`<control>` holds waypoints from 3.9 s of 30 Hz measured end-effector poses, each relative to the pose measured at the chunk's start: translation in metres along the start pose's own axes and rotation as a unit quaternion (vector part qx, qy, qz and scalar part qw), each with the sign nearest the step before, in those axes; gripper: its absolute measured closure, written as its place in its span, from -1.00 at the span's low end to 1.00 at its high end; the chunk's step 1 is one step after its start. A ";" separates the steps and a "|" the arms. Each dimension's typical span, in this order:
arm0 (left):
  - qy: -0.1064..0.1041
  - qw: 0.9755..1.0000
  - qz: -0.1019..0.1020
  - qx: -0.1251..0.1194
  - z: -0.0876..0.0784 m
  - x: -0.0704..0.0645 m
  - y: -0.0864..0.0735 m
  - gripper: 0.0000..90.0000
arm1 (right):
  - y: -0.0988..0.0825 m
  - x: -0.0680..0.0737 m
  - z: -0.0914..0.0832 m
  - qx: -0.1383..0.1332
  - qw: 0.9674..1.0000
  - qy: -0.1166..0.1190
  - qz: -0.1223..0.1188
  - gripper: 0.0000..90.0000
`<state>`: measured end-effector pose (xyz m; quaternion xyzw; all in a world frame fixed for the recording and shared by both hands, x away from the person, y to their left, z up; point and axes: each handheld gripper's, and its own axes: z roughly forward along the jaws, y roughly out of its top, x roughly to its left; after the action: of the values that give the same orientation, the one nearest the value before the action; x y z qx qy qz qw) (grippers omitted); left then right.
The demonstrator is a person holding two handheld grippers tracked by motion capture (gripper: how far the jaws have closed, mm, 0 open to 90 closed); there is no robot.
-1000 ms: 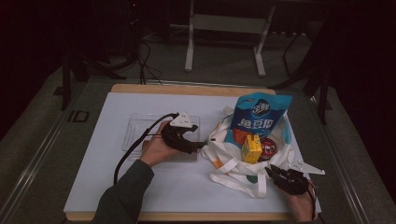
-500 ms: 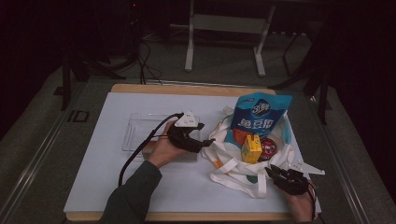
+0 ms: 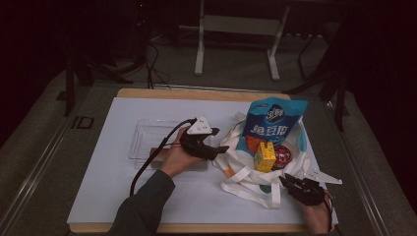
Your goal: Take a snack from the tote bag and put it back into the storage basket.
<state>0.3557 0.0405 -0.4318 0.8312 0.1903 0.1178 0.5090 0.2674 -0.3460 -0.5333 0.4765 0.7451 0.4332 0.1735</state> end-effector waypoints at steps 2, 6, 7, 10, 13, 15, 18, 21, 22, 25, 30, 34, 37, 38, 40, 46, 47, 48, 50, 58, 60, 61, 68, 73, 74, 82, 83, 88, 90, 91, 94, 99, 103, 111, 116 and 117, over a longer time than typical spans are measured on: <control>0.000 1.000 0.002 0.000 0.002 -0.002 0.001 -0.35 | 0.000 0.000 0.000 0.000 1.000 0.001 0.000 0.52; -0.005 1.000 0.007 0.003 0.006 -0.005 0.002 -0.35 | 0.000 -0.001 0.000 0.000 1.000 0.002 0.001 0.52; -0.007 1.000 0.006 0.003 0.007 -0.005 0.003 -0.35 | 0.000 0.000 0.000 0.001 1.000 0.002 0.002 0.52; -0.007 1.000 0.006 0.002 0.010 -0.006 0.004 -0.35 | 0.000 0.000 0.000 0.000 1.000 0.001 0.001 0.52; -0.007 1.000 0.005 0.001 0.012 -0.007 0.005 -0.35 | 0.000 0.000 0.000 0.000 1.000 0.002 0.002 0.51; -0.006 1.000 0.007 0.001 0.014 -0.008 0.006 -0.35 | 0.000 0.000 0.000 0.000 1.000 0.001 0.001 0.51; -0.007 1.000 0.010 0.002 0.018 -0.011 0.008 -0.35 | 0.000 0.000 0.000 0.000 1.000 0.001 0.000 0.51; -0.009 1.000 0.011 0.002 0.022 -0.012 0.009 -0.35 | 0.000 0.000 0.000 0.000 1.000 0.000 0.000 0.51; -0.010 1.000 0.011 0.003 0.024 -0.013 0.010 -0.35 | 0.000 0.000 0.000 0.000 1.000 0.000 -0.001 0.51; -0.015 1.000 0.010 0.004 0.029 -0.015 0.011 -0.35 | 0.000 0.000 0.000 0.000 1.000 0.000 -0.001 0.51; -0.019 1.000 0.010 0.008 0.039 -0.018 0.014 -0.35 | 0.000 0.000 0.000 0.000 1.000 0.000 -0.001 0.51; -0.025 1.000 0.014 0.012 0.045 -0.021 0.016 -0.35 | 0.000 0.000 0.000 0.000 1.000 0.000 -0.001 0.51; -0.027 0.999 0.015 0.013 0.050 -0.023 0.018 -0.35 | 0.000 0.000 0.000 0.000 1.000 0.000 -0.001 0.51; -0.028 0.999 0.015 0.013 0.052 -0.024 0.018 -0.35 | 0.000 0.000 0.000 0.000 1.000 0.000 -0.001 0.51; -0.029 0.999 0.018 0.015 0.055 -0.025 0.020 -0.35 | 0.000 0.000 0.000 0.000 1.000 -0.001 -0.002 0.51; -0.034 0.999 0.023 0.019 0.062 -0.028 0.024 -0.35 | 0.000 0.000 0.000 0.000 1.000 -0.001 -0.001 0.51; -0.035 0.999 0.021 0.020 0.063 -0.028 0.025 -0.35 | 0.000 0.000 0.000 0.000 1.000 0.000 -0.001 0.51; -0.036 0.999 0.021 0.020 0.065 -0.029 0.025 -0.35 | 0.000 0.000 0.000 0.000 1.000 0.000 -0.001 0.51; -0.039 0.999 0.022 0.023 0.067 -0.029 0.027 -0.36 | 0.000 0.000 0.000 0.000 1.000 0.000 -0.001 0.51; -0.051 0.998 0.030 0.036 0.075 -0.032 0.033 -0.37 | 0.000 0.000 0.000 0.000 1.000 0.000 -0.002 0.51; -0.054 0.998 0.030 0.034 0.077 -0.033 0.037 -0.37 | 0.000 0.000 0.000 0.000 1.000 0.000 -0.001 0.51; -0.054 0.997 0.032 0.034 0.077 -0.033 0.038 -0.37 | 0.000 0.000 0.000 0.000 1.000 0.000 -0.001 0.51; -0.061 0.997 0.036 0.038 0.087 -0.037 0.047 -0.37 | 0.000 0.000 0.000 -0.001 1.000 0.000 -0.002 0.51; -0.066 0.996 0.037 0.039 0.093 -0.039 0.051 -0.36 | 0.000 0.000 0.000 -0.001 1.000 0.001 -0.001 0.51; -0.067 0.996 0.037 0.040 0.094 -0.040 0.052 -0.36 | 0.000 0.000 0.000 -0.001 1.000 0.001 -0.001 0.51; -0.072 0.995 0.044 0.046 0.105 -0.045 0.058 -0.35 | 0.000 0.000 0.000 -0.001 1.000 0.001 -0.001 0.51; -0.073 0.995 0.043 0.051 0.107 -0.044 0.058 -0.35 | 0.000 0.000 0.000 0.000 1.000 0.001 -0.001 0.51; -0.077 0.994 0.033 0.067 0.116 -0.042 0.053 -0.37 | 0.000 0.000 0.000 0.000 1.000 0.002 0.001 0.51; -0.074 0.994 0.036 0.074 0.119 -0.041 0.051 -0.38 | 0.000 0.000 0.000 0.000 1.000 0.002 0.001 0.51; -0.075 0.993 0.037 0.082 0.122 -0.040 0.049 -0.38 | 0.000 0.000 0.000 0.000 1.000 0.002 0.001 0.51; -0.076 0.992 0.039 0.090 0.126 -0.039 0.047 -0.41 | 0.000 0.000 0.000 0.000 1.000 0.003 0.001 0.50; -0.082 0.991 0.041 0.093 0.129 -0.037 0.045 -0.46 | 0.000 0.000 0.000 0.001 1.000 0.003 0.001 0.50; -0.084 0.990 0.041 0.102 0.133 -0.035 0.043 -0.47 | 0.000 0.000 0.000 0.001 1.000 0.003 0.001 0.50; -0.095 0.988 0.038 0.114 0.144 -0.034 0.039 -0.54 | 0.000 0.000 0.000 0.002 1.000 0.003 0.000 0.49; -0.098 0.988 0.042 0.116 0.150 -0.037 0.037 -0.53 | 0.000 0.000 0.000 0.002 1.000 0.004 0.001 0.49; -0.099 0.987 0.043 0.115 0.151 -0.037 0.036 -0.53 | 0.000 0.000 0.000 0.002 1.000 0.004 0.001 0.49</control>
<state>0.3883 -0.1116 -0.4682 0.8993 0.1152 0.0337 0.4205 0.2679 -0.3461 -0.5334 0.4756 0.7461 0.4342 0.1692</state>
